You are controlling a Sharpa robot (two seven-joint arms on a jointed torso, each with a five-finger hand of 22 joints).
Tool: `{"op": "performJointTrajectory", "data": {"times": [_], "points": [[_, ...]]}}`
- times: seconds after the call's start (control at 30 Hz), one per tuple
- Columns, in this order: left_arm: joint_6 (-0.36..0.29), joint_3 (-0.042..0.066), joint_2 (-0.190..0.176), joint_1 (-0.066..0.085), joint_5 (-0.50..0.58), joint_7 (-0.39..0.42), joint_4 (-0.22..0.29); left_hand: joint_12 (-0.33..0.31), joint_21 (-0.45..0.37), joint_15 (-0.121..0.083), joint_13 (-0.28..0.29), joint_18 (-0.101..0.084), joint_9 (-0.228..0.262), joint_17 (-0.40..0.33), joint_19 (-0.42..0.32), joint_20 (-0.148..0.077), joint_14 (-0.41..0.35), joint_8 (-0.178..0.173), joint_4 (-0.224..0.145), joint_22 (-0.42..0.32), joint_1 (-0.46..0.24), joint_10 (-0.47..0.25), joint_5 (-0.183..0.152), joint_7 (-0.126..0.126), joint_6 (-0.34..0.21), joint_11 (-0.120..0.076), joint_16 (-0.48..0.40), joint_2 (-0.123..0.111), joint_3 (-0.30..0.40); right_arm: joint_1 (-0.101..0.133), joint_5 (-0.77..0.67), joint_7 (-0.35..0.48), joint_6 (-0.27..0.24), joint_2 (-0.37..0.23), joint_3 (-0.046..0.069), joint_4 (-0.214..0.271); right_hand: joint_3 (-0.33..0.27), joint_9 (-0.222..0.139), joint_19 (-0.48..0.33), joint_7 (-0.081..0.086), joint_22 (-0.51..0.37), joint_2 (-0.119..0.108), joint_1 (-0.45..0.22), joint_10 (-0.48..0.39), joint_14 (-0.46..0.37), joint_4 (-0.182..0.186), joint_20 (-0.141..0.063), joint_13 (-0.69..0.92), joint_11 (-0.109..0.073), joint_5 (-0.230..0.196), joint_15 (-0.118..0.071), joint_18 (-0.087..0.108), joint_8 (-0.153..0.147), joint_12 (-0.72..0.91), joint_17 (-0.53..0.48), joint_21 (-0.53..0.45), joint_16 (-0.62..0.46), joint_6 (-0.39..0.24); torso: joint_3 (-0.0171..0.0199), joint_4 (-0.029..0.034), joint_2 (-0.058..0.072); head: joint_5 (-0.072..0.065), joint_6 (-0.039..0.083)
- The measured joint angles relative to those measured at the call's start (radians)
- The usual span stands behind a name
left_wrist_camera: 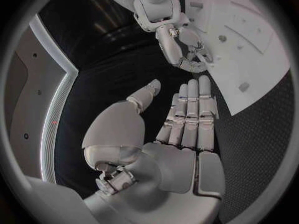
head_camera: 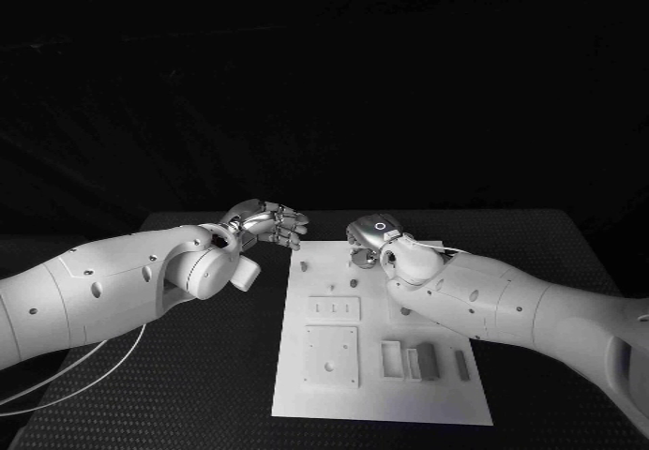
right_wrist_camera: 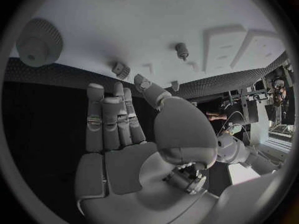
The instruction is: Assemble the parts on the task board
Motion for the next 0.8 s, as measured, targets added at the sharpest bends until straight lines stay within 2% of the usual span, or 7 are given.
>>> {"op": "performJointTrajectory", "data": {"times": [0.17,0.23,0.33,0.57,0.8], "points": [[0.000,0.000,-0.001,0.000,0.000,0.000,0.000,0.000,0.000,0.000,0.000,-0.001,0.000,0.000,0.000,0.000,0.000,0.000,0.000,0.000,0.004,0.000,0.000,0.000,0.000,0.000,0.000,-0.004,0.000,0.001,0.008,0.002,-0.010,-0.017,0.000,0.019,0.000,-0.005,0.000,0.005,0.000,-0.021,-0.009,-0.016,-0.004,0.000,0.001,-0.006,0.003,0.000,0.004,0.000,-0.011,-0.003,-0.001,0.000,0.001,-0.014,0.0003,-0.0006,0.000,0.000,0.000],[0.000,0.000,-0.002,0.000,0.000,0.000,0.000,0.000,0.000,0.000,0.000,-0.001,0.000,0.001,0.000,0.000,0.000,0.000,0.000,0.000,0.004,0.000,0.000,0.000,0.000,0.000,0.000,-0.004,0.000,0.002,0.015,0.005,-0.017,-0.028,0.000,0.031,0.000,-0.010,-0.002,0.014,0.000,-0.038,-0.017,-0.031,-0.005,0.000,0.002,-0.011,0.009,0.000,0.005,0.000,-0.023,-0.006,-0.001,-0.002,0.001,-0.032,0.0002,-0.0007,0.000,0.001,0.001],[0.000,0.000,-0.004,0.000,0.000,0.000,0.000,0.000,0.000,0.000,0.000,-0.005,0.000,0.001,0.000,0.000,0.000,0.000,0.000,0.000,0.004,0.000,0.000,0.000,0.000,0.000,0.000,-0.004,0.000,0.006,0.028,0.012,-0.026,-0.044,0.000,0.050,0.003,-0.016,-0.004,0.018,0.000,-0.058,-0.024,-0.052,-0.009,0.003,0.004,-0.017,0.013,0.000,0.009,0.000,-0.033,-0.006,-0.003,-0.004,0.001,-0.057,0.0002,-0.0010,0.000,0.001,0.002],[0.000,0.000,-0.009,0.000,0.000,0.000,0.001,0.000,0.000,0.000,0.000,-0.005,0.000,0.001,0.000,0.000,0.000,0.000,0.000,0.000,0.004,0.000,0.000,0.000,0.000,0.000,0.000,-0.004,0.000,0.011,0.058,0.039,-0.040,-0.068,0.001,0.071,0.010,-0.027,-0.004,0.014,0.000,-0.075,-0.025,-0.082,-0.010,0.010,0.004,-0.033,0.014,0.000,0.010,0.000,-0.045,-0.006,-0.007,-0.016,-0.003,-0.086,0.0008,-0.0018,0.000,0.001,0.005],[0.000,0.000,-0.011,0.000,0.000,0.000,0.002,0.000,0.000,0.000,0.001,-0.006,0.000,0.002,0.000,0.000,0.000,0.000,0.000,0.001,0.004,0.000,0.000,0.000,0.000,0.000,0.000,-0.004,0.000,0.013,0.080,0.061,-0.033,-0.078,0.002,0.058,0.013,-0.030,-0.011,0.014,0.000,-0.076,-0.024,-0.093,-0.020,0.013,0.011,-0.040,0.015,0.000,0.020,0.000,-0.045,-0.006,-0.009,-0.021,-0.007,-0.089,0.0008,-0.0014,0.000,0.002,0.005]]}}
